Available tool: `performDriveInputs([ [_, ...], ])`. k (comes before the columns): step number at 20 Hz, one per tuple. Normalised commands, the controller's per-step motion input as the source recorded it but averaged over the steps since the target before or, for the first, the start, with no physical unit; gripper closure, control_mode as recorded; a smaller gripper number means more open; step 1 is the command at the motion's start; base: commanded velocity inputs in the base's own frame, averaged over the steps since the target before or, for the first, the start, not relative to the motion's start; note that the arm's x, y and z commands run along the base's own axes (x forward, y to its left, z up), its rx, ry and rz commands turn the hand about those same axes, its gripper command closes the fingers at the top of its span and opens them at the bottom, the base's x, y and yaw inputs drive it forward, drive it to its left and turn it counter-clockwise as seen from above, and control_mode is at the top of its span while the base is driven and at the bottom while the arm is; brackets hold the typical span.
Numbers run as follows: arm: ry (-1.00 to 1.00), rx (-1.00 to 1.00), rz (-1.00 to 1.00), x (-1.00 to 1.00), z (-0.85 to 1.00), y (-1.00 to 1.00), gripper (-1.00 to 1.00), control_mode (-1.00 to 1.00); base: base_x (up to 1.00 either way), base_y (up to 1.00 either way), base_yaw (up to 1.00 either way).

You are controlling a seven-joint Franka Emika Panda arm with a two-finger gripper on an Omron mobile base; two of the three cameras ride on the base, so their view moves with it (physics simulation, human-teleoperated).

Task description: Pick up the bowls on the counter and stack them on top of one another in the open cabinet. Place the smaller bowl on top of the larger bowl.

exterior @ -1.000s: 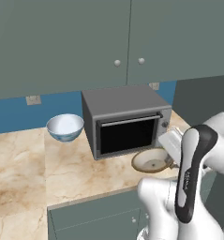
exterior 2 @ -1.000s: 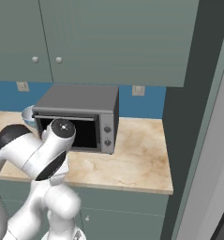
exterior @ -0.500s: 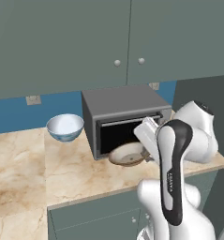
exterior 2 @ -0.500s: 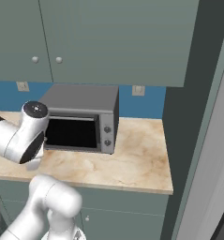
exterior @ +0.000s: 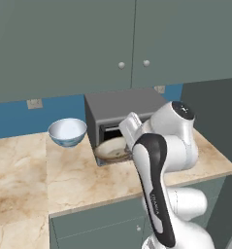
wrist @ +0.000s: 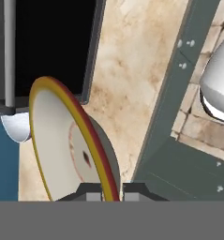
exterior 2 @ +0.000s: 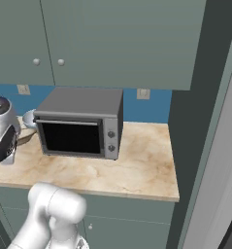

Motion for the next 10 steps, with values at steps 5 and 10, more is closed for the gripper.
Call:
performDriveInputs([
  [5,-0.12,0.0,-0.22,0.12,-0.04,0.5,1.0,-1.0,0.0,0.0,0.0],
  [10,-0.09,0.0,-0.21,0.18,-0.08,0.54,1.0,-1.0,0.0,0.0,0.0],
])
